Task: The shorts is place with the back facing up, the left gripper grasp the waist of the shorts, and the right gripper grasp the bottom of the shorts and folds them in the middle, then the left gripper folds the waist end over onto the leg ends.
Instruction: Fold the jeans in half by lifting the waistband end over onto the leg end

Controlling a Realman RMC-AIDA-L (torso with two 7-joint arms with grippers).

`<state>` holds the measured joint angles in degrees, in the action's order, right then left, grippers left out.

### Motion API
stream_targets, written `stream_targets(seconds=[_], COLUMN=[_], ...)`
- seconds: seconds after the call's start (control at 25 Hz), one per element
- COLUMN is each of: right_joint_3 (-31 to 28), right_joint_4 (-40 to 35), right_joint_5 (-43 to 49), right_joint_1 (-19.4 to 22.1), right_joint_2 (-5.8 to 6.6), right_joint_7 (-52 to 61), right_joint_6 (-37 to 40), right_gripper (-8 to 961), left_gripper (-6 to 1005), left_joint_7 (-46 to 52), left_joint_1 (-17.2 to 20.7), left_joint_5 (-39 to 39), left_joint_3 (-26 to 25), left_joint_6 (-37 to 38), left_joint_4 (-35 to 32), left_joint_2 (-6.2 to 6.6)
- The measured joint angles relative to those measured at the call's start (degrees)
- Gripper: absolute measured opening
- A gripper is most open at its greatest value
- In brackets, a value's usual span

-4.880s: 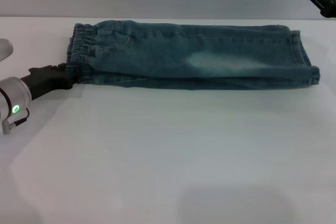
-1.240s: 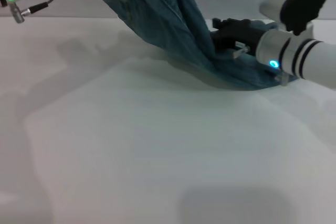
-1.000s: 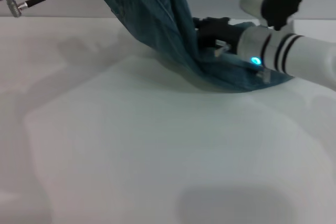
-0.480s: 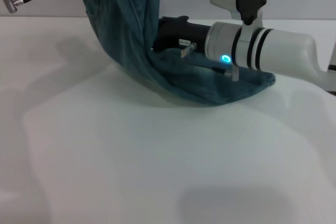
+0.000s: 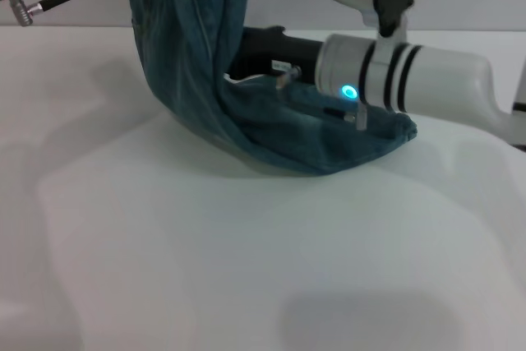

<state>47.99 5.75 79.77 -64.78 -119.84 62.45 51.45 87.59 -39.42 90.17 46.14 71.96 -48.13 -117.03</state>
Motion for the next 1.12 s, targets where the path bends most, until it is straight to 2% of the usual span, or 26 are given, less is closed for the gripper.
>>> stream_targets(seconds=[0.12, 0.16, 0.2, 0.48, 0.6, 0.68, 0.76, 0.8, 0.92, 1.12], right_joint_3=[0.0, -0.1, -0.1, -0.6, -1.8, -1.9, -1.9, -1.9, -1.9, -1.9], right_joint_4=[-0.9, -2.3, -2.3, -8.6, -12.5, -13.4, -19.1, -19.1, -24.3, -28.7], right_joint_5=[0.0, 0.0, 0.0, -1.3, -3.0, -3.6, -7.4, -7.4, -11.7, -15.4], right_joint_1=[2.3, 4.8, 4.8, 14.3, 18.8, 19.8, 24.5, 24.5, 29.3, 33.9], right_joint_2=[-0.01, -0.02, -0.02, 0.13, 0.47, 0.52, 0.68, 0.68, 0.93, 1.12], right_joint_7=[0.1, 0.1, 0.1, 0.3, 0.3, 0.3, 0.3, 0.3, 0.3, 0.4], right_joint_6=[0.0, 0.0, 0.0, -0.8, -1.1, -1.3, -1.8, -1.8, -1.8, -2.0], right_gripper=[453, 454, 454, 453, 453, 454, 454, 454, 454, 453], left_gripper=[33, 36, 40, 62, 72, 79, 85, 89, 98, 115], left_joint_7=[-0.2, -0.2, -0.3, -0.3, -0.3, -0.4, -0.4, -0.5, -0.5, -1.0], left_joint_1=[0.2, 0.2, 0.3, 0.3, 0.3, 0.3, -0.1, -0.2, -0.6, -1.7], left_joint_5=[0.1, 0.2, 0.3, 0.3, 0.1, 0.1, 0.0, 0.0, -0.1, -3.1], left_joint_3=[0.0, 0.0, 0.0, 0.6, 2.1, 2.6, 3.6, 4.0, 5.5, 9.0], left_joint_6=[-0.2, -0.3, -0.3, 0.0, 0.0, -0.1, -0.2, -0.3, -0.9, -2.4], left_joint_4=[0.3, 0.4, 0.4, 0.7, 1.4, 1.7, 2.9, 3.4, 4.3, 6.3], left_joint_2=[-0.15, -0.23, -0.29, -0.60, -0.71, -0.77, -0.89, -0.91, -1.10, -1.34])
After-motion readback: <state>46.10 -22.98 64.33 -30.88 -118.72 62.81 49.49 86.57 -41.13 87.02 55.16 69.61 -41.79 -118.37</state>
